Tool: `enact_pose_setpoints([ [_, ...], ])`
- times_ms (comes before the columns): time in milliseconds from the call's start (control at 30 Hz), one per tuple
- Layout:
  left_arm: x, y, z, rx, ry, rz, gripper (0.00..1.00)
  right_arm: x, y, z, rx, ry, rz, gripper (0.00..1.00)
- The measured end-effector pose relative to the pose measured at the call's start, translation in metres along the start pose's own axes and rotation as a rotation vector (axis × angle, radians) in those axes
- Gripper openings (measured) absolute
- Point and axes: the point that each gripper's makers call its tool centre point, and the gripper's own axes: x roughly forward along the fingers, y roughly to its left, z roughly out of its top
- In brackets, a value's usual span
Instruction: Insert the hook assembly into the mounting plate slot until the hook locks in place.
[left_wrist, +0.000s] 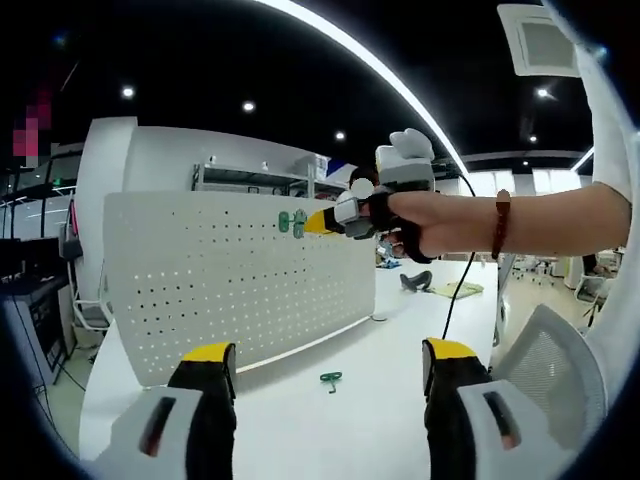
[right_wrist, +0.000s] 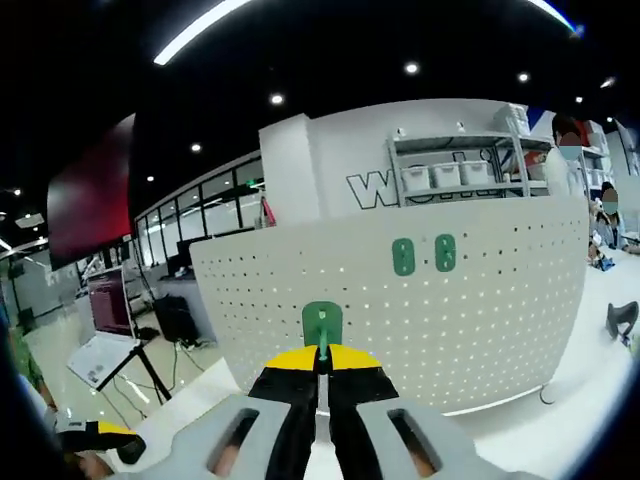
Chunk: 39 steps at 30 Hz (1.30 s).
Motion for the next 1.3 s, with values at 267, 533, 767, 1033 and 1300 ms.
enact_pose_setpoints([
  [267, 0.001, 0.001, -0.004, -0.004, 0.023, -0.005, 0.83, 0.013, -0.007, 0.007, -0.003, -0.011, -0.032, 0.01],
  [533, 0.005, -0.001, -0.007, -0.016, 0.032, -0.015, 0.89, 0.028, -0.011, 0.014, 0.0, -0.014, -0.059, 0.01],
  [767, 0.007, -0.001, -0.005, -0.035, 0.033, -0.025, 0.92, 0.039, -0.014, 0.022, -0.018, -0.017, -0.078, 0.01],
  [1033, 0.006, 0.004, -0.005, -0.046, 0.033, -0.014, 0.92, 0.051, -0.02, 0.029, -0.041, -0.018, -0.1, 0.01],
  [1300, 0.007, 0.006, -0.005, -0.058, 0.027, -0.014, 0.92, 0.062, -0.022, 0.034, -0.051, -0.013, -0.111, 0.01],
])
